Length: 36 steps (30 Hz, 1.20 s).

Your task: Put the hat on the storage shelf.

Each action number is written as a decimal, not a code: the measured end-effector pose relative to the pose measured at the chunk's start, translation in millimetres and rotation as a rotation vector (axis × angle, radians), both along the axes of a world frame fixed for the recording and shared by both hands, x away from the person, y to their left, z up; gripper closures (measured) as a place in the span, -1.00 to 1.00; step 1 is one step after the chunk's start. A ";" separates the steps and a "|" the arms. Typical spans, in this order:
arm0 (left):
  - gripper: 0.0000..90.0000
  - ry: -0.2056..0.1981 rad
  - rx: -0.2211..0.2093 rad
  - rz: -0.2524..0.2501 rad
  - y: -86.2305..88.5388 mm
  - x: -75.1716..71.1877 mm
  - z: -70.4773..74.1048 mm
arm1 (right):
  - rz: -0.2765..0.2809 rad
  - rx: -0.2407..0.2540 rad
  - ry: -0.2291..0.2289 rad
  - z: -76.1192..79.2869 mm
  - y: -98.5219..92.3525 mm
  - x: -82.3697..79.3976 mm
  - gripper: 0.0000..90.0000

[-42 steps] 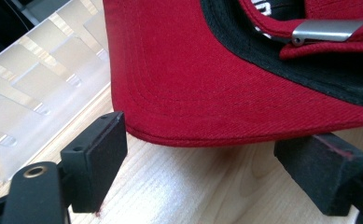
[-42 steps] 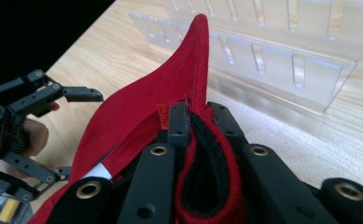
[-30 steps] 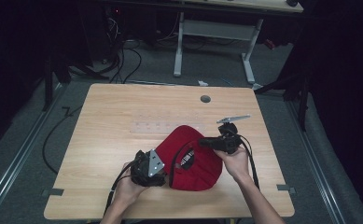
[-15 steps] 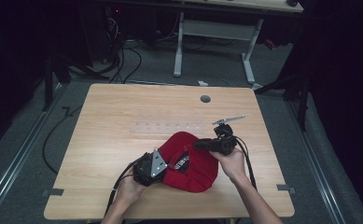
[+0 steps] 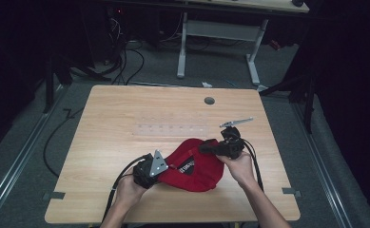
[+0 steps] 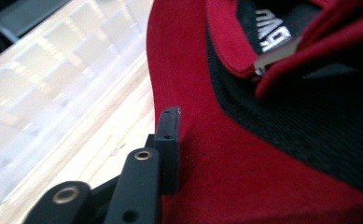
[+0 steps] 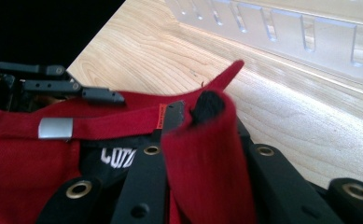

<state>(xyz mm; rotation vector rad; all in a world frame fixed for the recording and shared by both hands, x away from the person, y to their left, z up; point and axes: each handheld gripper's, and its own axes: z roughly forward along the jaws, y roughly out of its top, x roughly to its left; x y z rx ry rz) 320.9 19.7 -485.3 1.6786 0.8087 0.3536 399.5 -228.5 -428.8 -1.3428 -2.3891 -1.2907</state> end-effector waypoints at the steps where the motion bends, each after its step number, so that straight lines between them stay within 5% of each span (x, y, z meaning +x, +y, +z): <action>1: 0.63 0.005 -0.002 -0.009 -1.0 -1.5 0.4 | -0.001 0.001 0.001 -0.5 0.1 0.5 0.69; 9: 0.79 0.024 0.026 -0.072 -3.0 -7.0 6.5 | 0.009 0.027 -0.007 -2.1 -0.8 2.2 0.55; 18: 0.91 0.034 0.060 -0.119 -9.7 -8.8 7.4 | -0.061 0.066 -0.039 3.4 -12.7 6.5 0.26; 22: 0.91 0.032 0.050 -0.105 -5.6 -9.8 7.6 | -0.119 0.108 -0.081 11.1 -21.3 6.5 0.04; 25: 0.91 0.052 0.029 -0.088 2.1 -9.0 5.8 | -0.154 0.078 -0.162 28.4 -25.5 4.4 0.00; 29: 0.91 0.067 -0.007 -0.045 13.7 -5.1 6.9 | -0.181 0.084 -0.195 34.7 -31.3 3.5 -0.03; 33: 0.91 0.084 -0.061 -0.003 27.8 -1.0 10.6 | -0.210 0.105 -0.198 30.5 -38.4 4.5 -0.05; 36: 0.91 0.095 -0.094 0.023 36.0 1.2 12.0 | -0.228 0.074 -0.185 16.1 -41.8 4.5 -0.09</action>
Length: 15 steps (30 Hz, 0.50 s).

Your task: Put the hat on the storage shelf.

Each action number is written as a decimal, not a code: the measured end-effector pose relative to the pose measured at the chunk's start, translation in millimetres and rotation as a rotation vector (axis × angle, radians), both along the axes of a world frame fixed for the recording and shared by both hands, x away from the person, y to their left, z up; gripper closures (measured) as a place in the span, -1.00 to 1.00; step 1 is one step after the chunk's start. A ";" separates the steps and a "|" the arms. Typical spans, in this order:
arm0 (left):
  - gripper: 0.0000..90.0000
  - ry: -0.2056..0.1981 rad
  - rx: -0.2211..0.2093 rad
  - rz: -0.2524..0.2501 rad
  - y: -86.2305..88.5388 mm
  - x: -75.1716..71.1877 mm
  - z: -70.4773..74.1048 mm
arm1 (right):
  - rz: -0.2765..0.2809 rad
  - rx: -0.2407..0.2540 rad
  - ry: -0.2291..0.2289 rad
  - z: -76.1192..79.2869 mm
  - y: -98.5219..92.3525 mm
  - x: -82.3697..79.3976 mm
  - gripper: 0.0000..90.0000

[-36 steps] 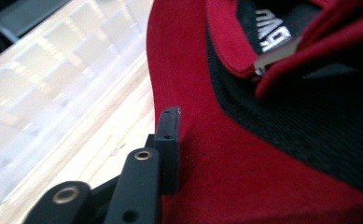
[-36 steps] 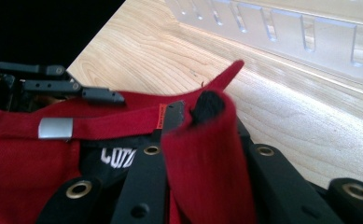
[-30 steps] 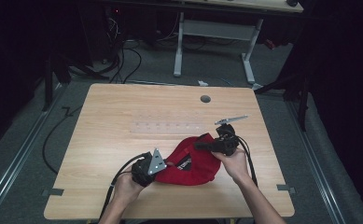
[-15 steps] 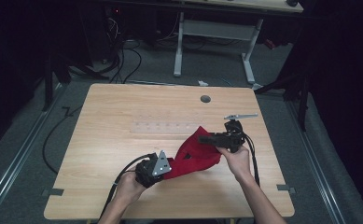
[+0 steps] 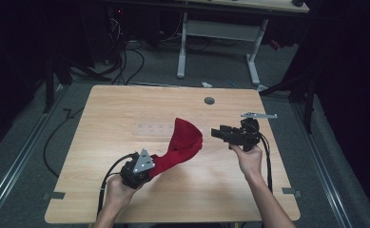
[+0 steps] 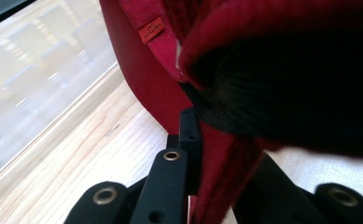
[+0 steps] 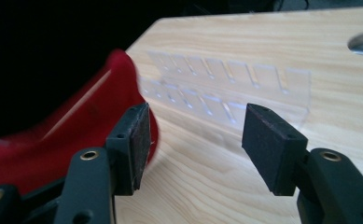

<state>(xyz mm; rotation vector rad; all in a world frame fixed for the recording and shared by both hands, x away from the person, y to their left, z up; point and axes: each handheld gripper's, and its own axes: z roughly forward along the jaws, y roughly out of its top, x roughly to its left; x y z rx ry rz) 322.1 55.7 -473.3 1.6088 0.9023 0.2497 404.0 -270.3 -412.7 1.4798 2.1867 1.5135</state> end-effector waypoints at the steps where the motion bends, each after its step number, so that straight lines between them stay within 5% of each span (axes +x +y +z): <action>1: 0.91 0.004 -0.003 0.003 2.0 0.5 0.2 | 0.000 0.000 0.000 0.0 0.0 0.0 -0.09; 8: 0.91 0.038 -0.050 0.049 13.5 9.4 6.5 | -0.027 -0.101 0.006 -32.7 -0.9 -7.3 -0.15; 10: 0.91 0.044 -0.071 0.067 17.0 11.3 10.2 | -0.021 -0.165 0.027 -42.4 1.3 -7.1 -0.17; 15: 0.91 0.063 -0.140 0.106 24.2 20.5 16.9 | -0.053 -0.294 -0.027 -67.3 3.3 -14.1 -0.16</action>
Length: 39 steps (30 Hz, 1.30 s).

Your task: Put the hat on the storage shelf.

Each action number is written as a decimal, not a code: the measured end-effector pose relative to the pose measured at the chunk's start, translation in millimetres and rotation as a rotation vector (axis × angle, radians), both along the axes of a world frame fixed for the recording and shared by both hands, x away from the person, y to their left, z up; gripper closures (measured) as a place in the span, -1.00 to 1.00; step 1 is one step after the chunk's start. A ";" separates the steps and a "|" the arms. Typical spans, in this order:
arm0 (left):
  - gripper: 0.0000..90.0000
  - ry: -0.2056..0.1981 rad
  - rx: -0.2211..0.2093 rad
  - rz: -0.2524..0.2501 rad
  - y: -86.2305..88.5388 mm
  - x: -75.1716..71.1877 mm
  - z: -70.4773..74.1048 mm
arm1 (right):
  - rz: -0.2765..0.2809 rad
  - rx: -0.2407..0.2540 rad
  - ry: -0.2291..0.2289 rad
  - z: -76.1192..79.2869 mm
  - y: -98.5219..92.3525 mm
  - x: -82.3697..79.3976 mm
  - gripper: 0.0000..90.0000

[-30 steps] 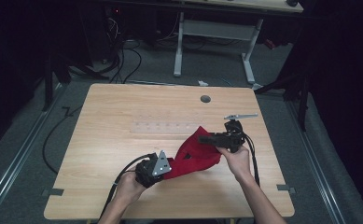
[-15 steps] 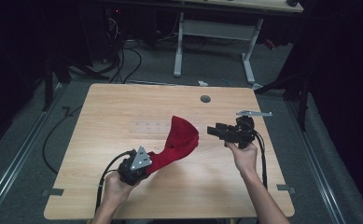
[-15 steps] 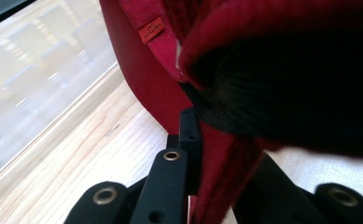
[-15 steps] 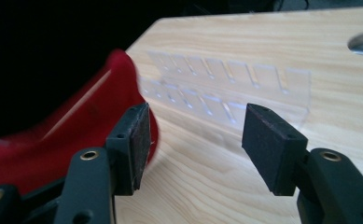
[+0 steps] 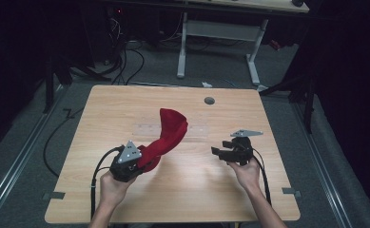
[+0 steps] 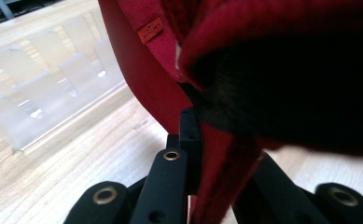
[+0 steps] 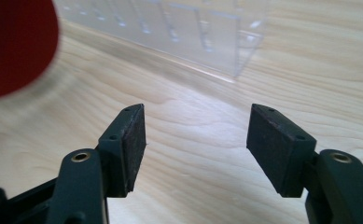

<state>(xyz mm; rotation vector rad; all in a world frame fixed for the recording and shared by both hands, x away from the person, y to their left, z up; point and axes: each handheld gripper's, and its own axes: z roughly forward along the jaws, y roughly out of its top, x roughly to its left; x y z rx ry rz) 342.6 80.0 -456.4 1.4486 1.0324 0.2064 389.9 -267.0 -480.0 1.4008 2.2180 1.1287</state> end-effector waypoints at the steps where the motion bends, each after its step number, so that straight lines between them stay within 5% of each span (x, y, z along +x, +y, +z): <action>1: 0.91 0.002 -0.008 0.005 0.7 3.0 1.5 | -0.011 -0.002 0.008 -2.6 -0.8 -1.6 -0.16; 6: 0.91 0.017 -0.060 0.031 3.5 15.1 5.6 | -0.086 -0.086 -0.014 -23.6 -8.8 -11.6 -0.12; 13: 0.90 0.024 -0.089 0.129 9.3 26.2 8.1 | -0.154 -0.189 -0.028 -48.6 -17.4 -12.3 -0.13; 26: 0.91 -0.006 -0.188 0.213 23.0 57.6 37.9 | -0.164 -0.179 -0.044 -51.0 -16.7 -13.7 -0.18; 39: 0.90 -0.053 -0.201 0.308 41.1 90.5 44.8 | -0.163 -0.178 -0.044 -51.0 -16.6 -13.9 -0.19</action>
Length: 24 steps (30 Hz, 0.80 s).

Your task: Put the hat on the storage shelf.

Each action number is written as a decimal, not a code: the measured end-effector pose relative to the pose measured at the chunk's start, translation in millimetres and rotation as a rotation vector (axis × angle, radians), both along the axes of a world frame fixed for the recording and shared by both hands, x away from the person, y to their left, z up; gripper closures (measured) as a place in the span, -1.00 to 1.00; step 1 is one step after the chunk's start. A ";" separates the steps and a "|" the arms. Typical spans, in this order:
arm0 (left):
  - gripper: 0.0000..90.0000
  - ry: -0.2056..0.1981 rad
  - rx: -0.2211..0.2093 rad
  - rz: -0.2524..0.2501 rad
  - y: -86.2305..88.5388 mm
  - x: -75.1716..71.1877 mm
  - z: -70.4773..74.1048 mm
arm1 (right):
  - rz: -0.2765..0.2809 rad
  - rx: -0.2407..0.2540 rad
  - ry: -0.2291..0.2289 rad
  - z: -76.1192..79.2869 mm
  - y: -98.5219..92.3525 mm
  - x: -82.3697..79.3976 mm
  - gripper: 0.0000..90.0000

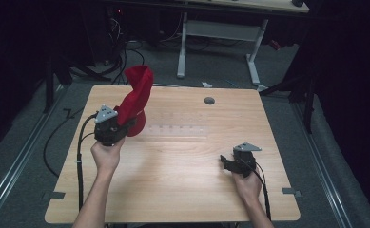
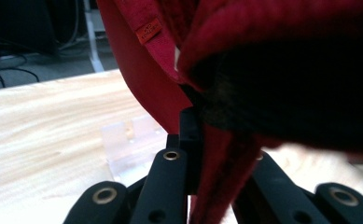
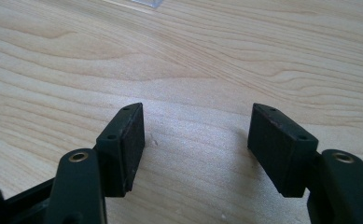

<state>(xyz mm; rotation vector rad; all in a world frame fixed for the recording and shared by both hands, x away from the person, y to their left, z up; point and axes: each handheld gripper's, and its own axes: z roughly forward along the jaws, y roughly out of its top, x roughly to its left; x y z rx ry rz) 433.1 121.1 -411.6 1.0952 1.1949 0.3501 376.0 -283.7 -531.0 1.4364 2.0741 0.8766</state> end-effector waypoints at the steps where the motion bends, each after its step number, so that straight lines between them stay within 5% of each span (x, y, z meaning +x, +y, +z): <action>1: 0.90 0.004 -0.006 0.010 1.4 3.6 -1.7 | 0.001 0.000 0.000 0.0 0.0 0.0 -0.19; 11: 0.90 0.043 -0.010 0.079 2.3 29.8 -19.1 | 0.003 0.001 0.001 0.0 0.1 -0.1 -0.19; 24: 0.90 0.039 0.021 0.087 -2.8 41.5 -33.0 | 0.005 0.000 0.000 0.0 0.5 -0.6 -0.20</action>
